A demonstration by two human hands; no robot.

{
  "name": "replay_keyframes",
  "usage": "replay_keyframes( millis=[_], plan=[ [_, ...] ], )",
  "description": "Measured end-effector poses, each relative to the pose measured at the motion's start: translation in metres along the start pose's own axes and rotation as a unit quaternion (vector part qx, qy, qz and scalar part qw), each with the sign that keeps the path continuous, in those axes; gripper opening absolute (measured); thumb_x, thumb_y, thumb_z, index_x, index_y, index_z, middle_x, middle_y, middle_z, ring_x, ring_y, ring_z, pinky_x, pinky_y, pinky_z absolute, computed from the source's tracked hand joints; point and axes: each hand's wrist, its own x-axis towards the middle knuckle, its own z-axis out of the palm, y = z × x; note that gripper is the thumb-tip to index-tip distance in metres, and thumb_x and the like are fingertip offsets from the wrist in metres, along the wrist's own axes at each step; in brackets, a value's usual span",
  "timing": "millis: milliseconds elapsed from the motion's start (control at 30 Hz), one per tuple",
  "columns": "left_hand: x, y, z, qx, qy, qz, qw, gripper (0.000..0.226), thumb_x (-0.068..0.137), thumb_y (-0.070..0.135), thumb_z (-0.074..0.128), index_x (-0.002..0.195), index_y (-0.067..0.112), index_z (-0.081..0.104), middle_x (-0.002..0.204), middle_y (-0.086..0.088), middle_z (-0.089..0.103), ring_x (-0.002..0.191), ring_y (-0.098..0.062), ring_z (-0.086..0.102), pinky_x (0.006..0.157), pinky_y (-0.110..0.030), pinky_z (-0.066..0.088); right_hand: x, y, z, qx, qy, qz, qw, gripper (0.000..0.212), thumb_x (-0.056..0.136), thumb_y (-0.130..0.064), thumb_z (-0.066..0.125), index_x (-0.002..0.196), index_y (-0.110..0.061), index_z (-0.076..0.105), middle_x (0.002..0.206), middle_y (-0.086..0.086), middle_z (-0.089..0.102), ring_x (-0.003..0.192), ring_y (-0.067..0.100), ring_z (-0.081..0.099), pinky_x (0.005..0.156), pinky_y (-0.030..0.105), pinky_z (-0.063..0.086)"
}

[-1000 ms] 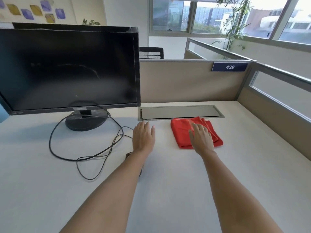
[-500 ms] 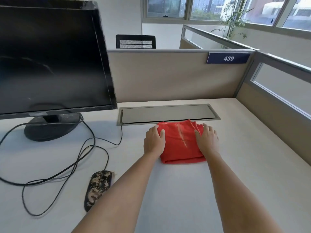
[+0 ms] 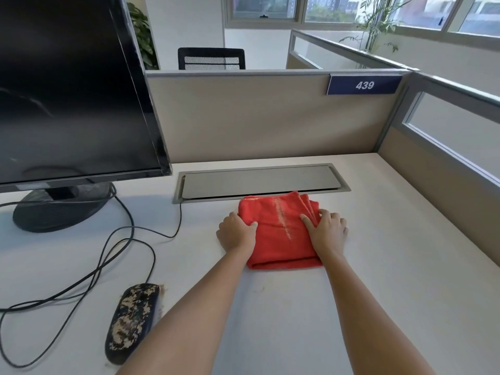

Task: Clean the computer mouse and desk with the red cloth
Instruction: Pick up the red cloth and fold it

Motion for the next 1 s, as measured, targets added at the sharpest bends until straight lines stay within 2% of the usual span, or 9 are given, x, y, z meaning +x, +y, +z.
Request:
replay_keyframes(
  millis=[133,200,267,333,433,633,800,900,1000],
  plan=[
    [0.004,0.005,-0.004,-0.120,-0.045,-0.032,0.991,0.025,0.078,0.023,0.069,0.098,0.007,0.066,0.100,-0.010,0.068,0.096,-0.030,0.062,0.077,-0.033,0.047,0.006,0.000,-0.003,0.048,-0.039,0.021,0.998,0.050,0.088,-0.047,0.057,0.119,-0.007,0.058,0.115,0.014,0.064,0.113,0.035,0.053,0.095,0.041,0.039],
    [0.001,0.007,-0.006,-0.192,-0.036,-0.024,0.980,0.019,0.079,0.020,0.069,0.093,0.007,0.066,0.092,-0.007,0.067,0.090,-0.028,0.062,0.069,-0.029,0.043,0.009,-0.002,-0.007,0.135,-0.056,0.025,0.989,0.036,0.086,-0.042,0.062,0.098,-0.008,0.062,0.092,0.010,0.067,0.096,0.032,0.060,0.074,0.036,0.045],
    [-0.002,0.008,-0.008,-0.236,-0.009,-0.010,0.972,0.018,0.082,0.022,0.065,0.095,0.010,0.064,0.091,-0.005,0.064,0.084,-0.024,0.059,0.068,-0.027,0.039,0.008,-0.003,-0.014,0.224,-0.056,0.023,0.973,0.029,0.085,-0.039,0.065,0.087,-0.010,0.060,0.076,0.000,0.061,0.080,0.025,0.059,0.059,0.029,0.038],
    [-0.005,0.007,-0.009,-0.235,0.003,-0.002,0.972,0.019,0.086,0.025,0.060,0.100,0.013,0.062,0.097,-0.004,0.065,0.083,-0.023,0.057,0.070,-0.027,0.039,0.003,-0.004,-0.019,0.222,-0.042,0.012,0.974,0.028,0.086,-0.037,0.064,0.099,-0.013,0.061,0.086,-0.002,0.062,0.083,0.022,0.058,0.064,0.029,0.040],
    [-0.010,0.006,-0.008,-0.179,-0.004,0.020,0.984,0.019,0.089,0.025,0.056,0.104,0.014,0.062,0.107,-0.004,0.067,0.093,-0.026,0.060,0.073,-0.029,0.043,-0.009,-0.005,-0.020,0.081,0.014,-0.025,0.996,0.028,0.089,-0.031,0.059,0.112,-0.015,0.060,0.105,0.004,0.064,0.094,0.028,0.062,0.070,0.032,0.043],
    [-0.026,0.019,-0.017,-0.219,0.009,0.071,0.973,0.029,0.091,0.026,0.055,0.118,0.019,0.060,0.113,-0.005,0.067,0.106,-0.028,0.060,0.088,-0.033,0.046,-0.033,-0.049,-0.031,0.131,0.079,-0.088,0.984,0.024,0.090,-0.026,0.056,0.112,-0.018,0.059,0.111,0.003,0.061,0.092,0.030,0.063,0.070,0.035,0.047],
    [-0.041,0.027,-0.032,-0.348,-0.027,0.044,0.936,0.033,0.092,0.047,0.047,0.109,0.026,0.065,0.083,0.013,0.065,0.093,-0.018,0.061,0.080,-0.028,0.043,-0.068,-0.088,-0.032,0.149,0.038,-0.176,0.972,0.027,0.094,-0.031,0.048,0.119,-0.020,0.054,0.114,0.001,0.058,0.092,0.027,0.062,0.065,0.030,0.041],
    [-0.041,0.024,-0.049,-0.401,-0.040,0.005,0.915,0.037,0.086,0.055,0.052,0.108,0.028,0.065,0.088,0.009,0.065,0.093,-0.016,0.061,0.087,-0.031,0.047,-0.088,-0.101,-0.034,0.155,0.020,-0.236,0.959,0.031,0.098,-0.030,0.042,0.127,-0.025,0.051,0.121,-0.004,0.056,0.104,0.018,0.058,0.067,0.029,0.043],
    [-0.038,0.017,-0.073,-0.442,-0.031,-0.006,0.896,0.022,0.081,0.046,0.065,0.093,0.027,0.066,0.087,0.006,0.068,0.091,-0.018,0.064,0.089,-0.037,0.051,-0.106,-0.105,-0.038,0.092,-0.007,-0.328,0.940,0.040,0.101,-0.029,0.036,0.140,-0.028,0.039,0.141,-0.010,0.046,0.122,0.012,0.047,0.076,0.032,0.051]
  ],
)
